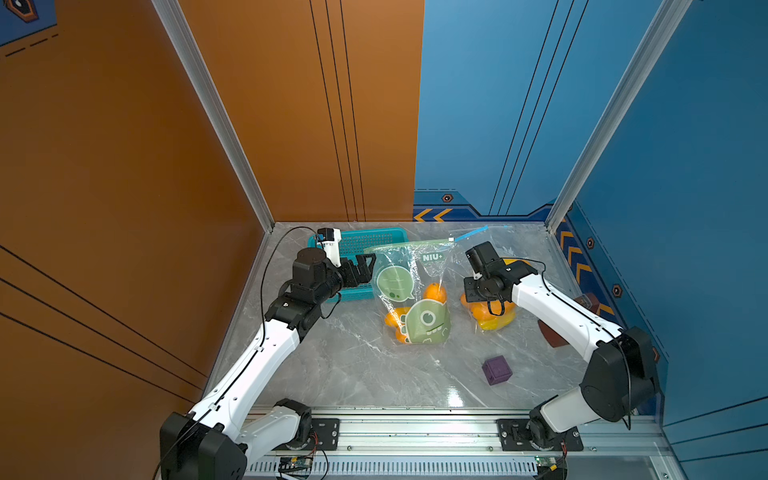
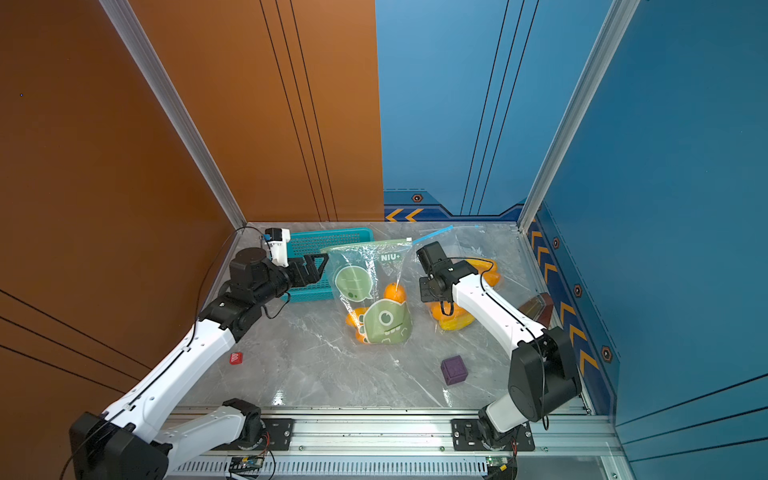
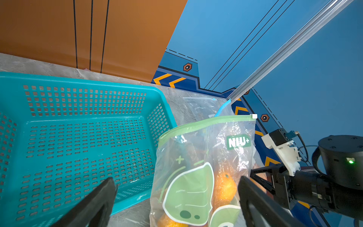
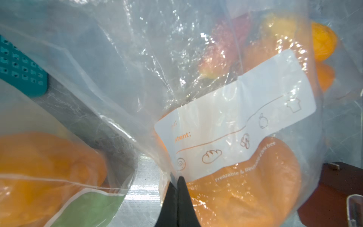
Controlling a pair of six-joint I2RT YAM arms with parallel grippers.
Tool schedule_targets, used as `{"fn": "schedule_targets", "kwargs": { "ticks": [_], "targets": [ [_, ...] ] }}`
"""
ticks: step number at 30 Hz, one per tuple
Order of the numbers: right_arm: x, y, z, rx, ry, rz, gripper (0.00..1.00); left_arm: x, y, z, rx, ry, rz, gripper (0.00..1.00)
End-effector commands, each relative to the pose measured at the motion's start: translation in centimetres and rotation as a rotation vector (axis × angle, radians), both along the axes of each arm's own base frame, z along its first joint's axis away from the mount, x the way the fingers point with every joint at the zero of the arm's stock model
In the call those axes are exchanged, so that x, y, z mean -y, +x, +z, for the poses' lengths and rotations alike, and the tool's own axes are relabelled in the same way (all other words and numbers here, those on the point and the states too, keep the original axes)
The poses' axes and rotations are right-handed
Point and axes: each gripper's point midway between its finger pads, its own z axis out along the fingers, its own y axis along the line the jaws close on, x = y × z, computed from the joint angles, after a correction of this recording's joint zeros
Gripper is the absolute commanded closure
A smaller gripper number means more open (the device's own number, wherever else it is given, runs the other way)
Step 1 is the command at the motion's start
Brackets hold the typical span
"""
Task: Place the mango in a zip-top bag and seal the zipper
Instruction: Move the zipper food storage bag to the center of the board.
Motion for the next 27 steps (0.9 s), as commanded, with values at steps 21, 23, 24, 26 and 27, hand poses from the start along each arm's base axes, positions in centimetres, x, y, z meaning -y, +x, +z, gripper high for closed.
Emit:
{"fn": "schedule_targets", "kwargs": {
  "ticks": [21,23,24,26,27],
  "targets": [
    [-3.2,0.5,3.5,0.082,0.123,-0.039,0.44,-0.7,-0.5,0.2,0.023,-0.006,0.028,0.02],
    [-2.9,0.2,4.7,0.107,0.119,-0.034,0.38,-1.5,-1.0,0.4,0.032,0.004,0.063,0.02],
    [-2.7,0.0,5.4,0.122,0.119,-0.032,0.36,-2.0,-1.2,0.3,0.031,0.013,0.086,0.02],
    [-1.9,-0.5,6.6,0.156,0.105,-0.039,0.33,-3.2,-2.0,0.1,0.029,0.035,0.137,0.02],
    [-1.2,-0.8,7.3,0.179,0.094,-0.046,0.32,-4.0,-2.4,-0.2,0.028,0.042,0.175,0.02]
  ]
}}
